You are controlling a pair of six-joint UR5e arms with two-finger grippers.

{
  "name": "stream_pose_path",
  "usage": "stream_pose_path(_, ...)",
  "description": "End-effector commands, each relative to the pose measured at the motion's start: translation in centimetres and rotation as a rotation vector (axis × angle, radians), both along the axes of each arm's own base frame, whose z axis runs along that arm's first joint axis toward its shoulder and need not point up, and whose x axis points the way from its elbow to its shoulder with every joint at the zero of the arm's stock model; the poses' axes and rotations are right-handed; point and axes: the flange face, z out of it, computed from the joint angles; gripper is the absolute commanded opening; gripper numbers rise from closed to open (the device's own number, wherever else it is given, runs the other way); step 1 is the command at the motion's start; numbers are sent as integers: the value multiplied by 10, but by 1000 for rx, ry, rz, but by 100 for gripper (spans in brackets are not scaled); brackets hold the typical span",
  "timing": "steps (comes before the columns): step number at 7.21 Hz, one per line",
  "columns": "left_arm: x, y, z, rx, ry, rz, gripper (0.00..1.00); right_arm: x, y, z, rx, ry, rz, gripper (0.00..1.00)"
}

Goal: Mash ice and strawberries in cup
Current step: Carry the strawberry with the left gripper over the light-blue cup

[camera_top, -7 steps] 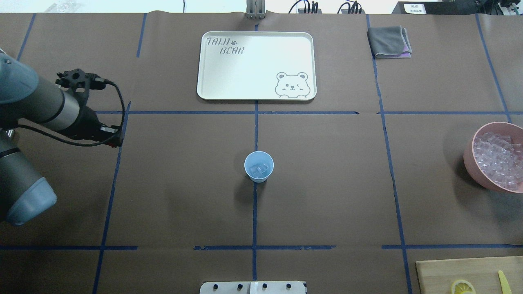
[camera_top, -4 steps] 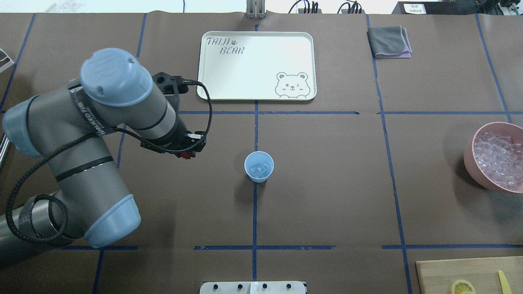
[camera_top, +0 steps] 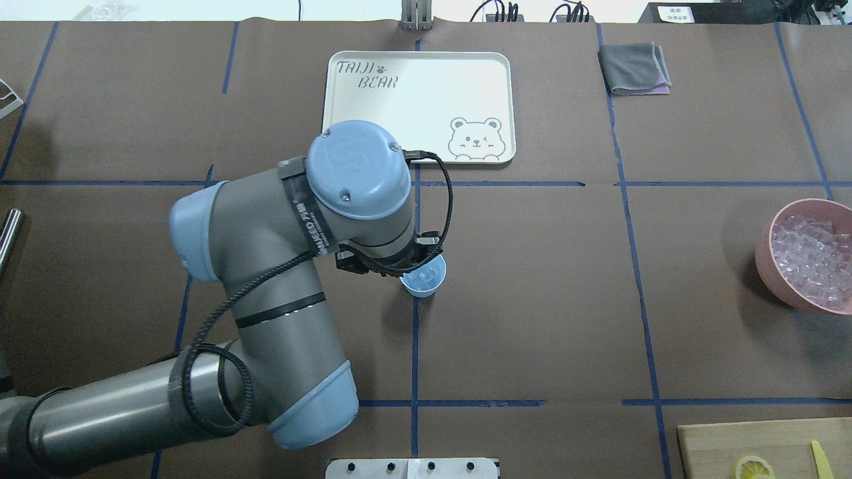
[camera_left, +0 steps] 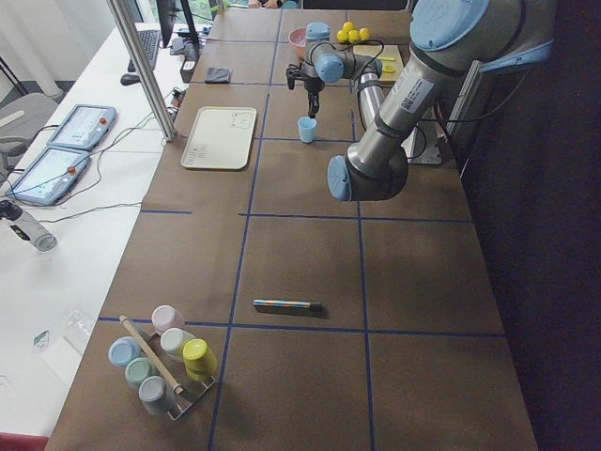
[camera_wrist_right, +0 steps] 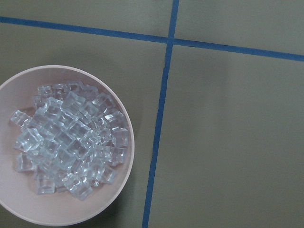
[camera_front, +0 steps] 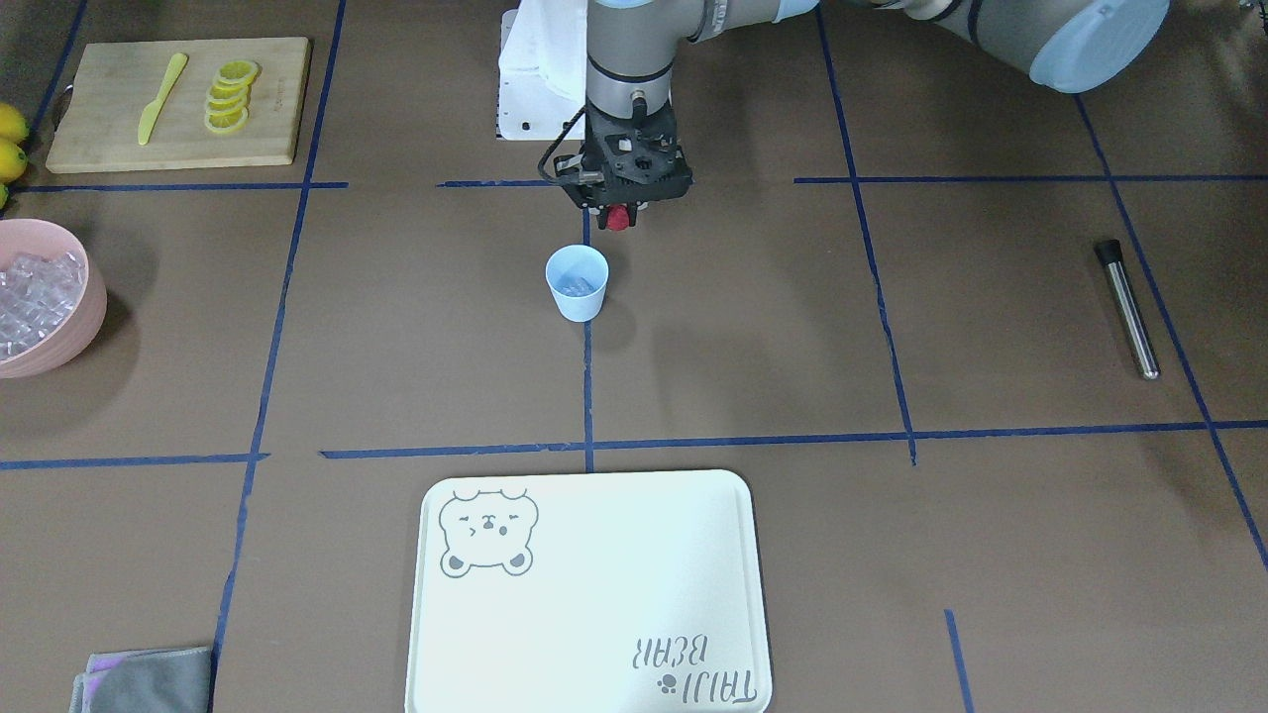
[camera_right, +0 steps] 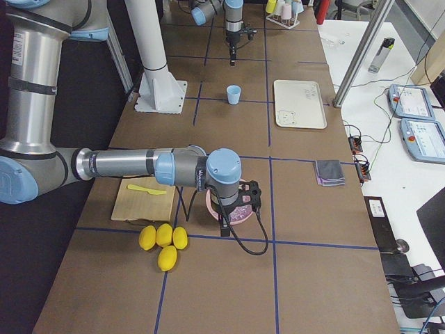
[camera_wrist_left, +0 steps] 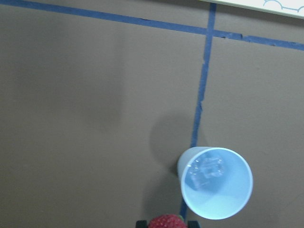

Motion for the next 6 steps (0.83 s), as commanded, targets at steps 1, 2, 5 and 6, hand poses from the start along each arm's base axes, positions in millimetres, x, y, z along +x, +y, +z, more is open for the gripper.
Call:
stream_pose_path(1, 41, -2, -23, -30, -20, -28, 0, 0, 0, 1, -2, 0, 0, 100)
stream_pose_path(2, 45, -6, -20, -18, -19, -36, 3, 0, 0, 1, -2, 1, 0, 100)
stream_pose_path(5, 62, -17, -4, 0, -16, -56, 4, 0, 0, 1, -2, 0, 0, 100)
stream_pose_path(6, 62, -17, -4, 1, -18, -56, 10, 0, 0, 2, -4, 1, 0, 100)
